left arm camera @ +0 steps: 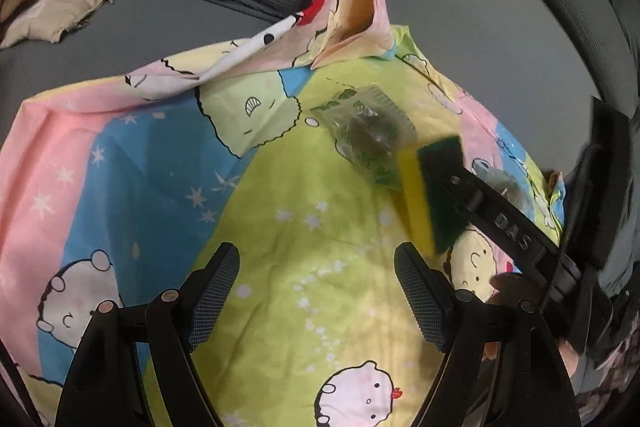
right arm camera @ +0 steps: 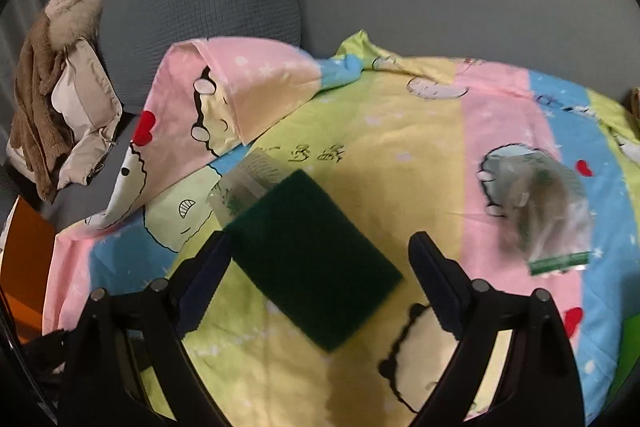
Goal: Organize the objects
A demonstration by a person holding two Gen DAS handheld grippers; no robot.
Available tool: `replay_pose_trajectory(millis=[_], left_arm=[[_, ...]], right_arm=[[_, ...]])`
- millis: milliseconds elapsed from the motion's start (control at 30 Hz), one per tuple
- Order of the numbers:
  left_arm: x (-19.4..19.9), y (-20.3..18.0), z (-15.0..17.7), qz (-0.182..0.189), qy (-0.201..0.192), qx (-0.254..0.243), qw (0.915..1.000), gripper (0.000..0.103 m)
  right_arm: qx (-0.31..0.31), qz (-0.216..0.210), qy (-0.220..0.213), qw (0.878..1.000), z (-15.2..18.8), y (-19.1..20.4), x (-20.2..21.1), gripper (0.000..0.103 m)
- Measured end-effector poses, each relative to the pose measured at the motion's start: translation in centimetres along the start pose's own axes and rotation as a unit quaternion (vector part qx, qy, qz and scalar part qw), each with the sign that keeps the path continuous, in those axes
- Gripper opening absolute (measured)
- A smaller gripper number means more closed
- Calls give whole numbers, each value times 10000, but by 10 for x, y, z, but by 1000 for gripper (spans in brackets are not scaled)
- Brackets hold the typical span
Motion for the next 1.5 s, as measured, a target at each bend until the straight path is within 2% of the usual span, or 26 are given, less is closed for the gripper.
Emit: replay_pose_trajectory(millis=[233,267,300,333,367,467,500,533,600,700,833,933,1067,1167,1233,1300,1400,1500], left_arm=[[-7,-3,5,6,198,-62,9998,80],[-8,-2,5,-17,211,-68,9998,80],[-7,-2,5,-32,209,-72,9997,80],[-7,-1,5,-33,207,-67,9998,80],[-7,-2,5,-22,206,-54,9998,80],[-6,-4,4,58,210,-41,9998,80],[-6,-6,3,72,203,-68,9997,80],[-6,-8,2,80,187,-113,9997,80],[-7,-12,2,96,195,-181,9996,80],[-8,-23,10,216,307,-300,9988,80],[-6,-40,22,411,404,-463,9973,80],[-4,-55,30,540,436,-642,9955,80],[-9,-73,40,606,560,-859,9929,80],[-15,-86,48,660,699,-976,9906,80],[-18,-96,53,676,798,-1061,9888,80],[-16,-106,58,824,882,-1020,9874,80],[-2,-119,66,1059,946,-867,9861,80],[17,-135,68,1059,677,-1126,9857,80]], right_arm=[[-846,-577,374,9940,4,3,-21,91],[-931,-679,448,9923,8,4,-22,87],[-995,-850,504,9901,13,7,-22,76],[-1007,-931,518,9892,15,9,-21,70],[-1025,-980,521,9885,18,11,-20,57],[-1195,-1012,535,9862,22,10,-15,45],[-1296,-1010,594,9846,25,9,-13,35],[-1374,-1041,649,9829,26,8,-11,30],[-1589,-1125,697,9784,30,4,1,30],[-1691,-959,548,9794,36,-7,24,30],[-2178,-856,521,9708,61,-30,57,30],[-2466,-415,238,9679,80,-57,88,30],[-2838,-63,-164,9587,94,-91,126,30],[-2886,526,-307,9555,108,-117,147,33],[-2858,796,-243,9547,118,-132,153,38],[-3046,877,-141,9483,123,-145,153,53],[-3406,656,-343,9373,121,-155,161,59],[-3596,681,-501,9293,122,-161,170,62]])
Point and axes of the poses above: each gripper's, at about its wrist camera, not at the fingertips, and x roughly against the way its jaws point, y to its left, z to its underside, the point moved 10 cm from there along -x, roughly the way its jaws point, and after that the axes turned 4 degrees about -x, right-handed, at the moved point
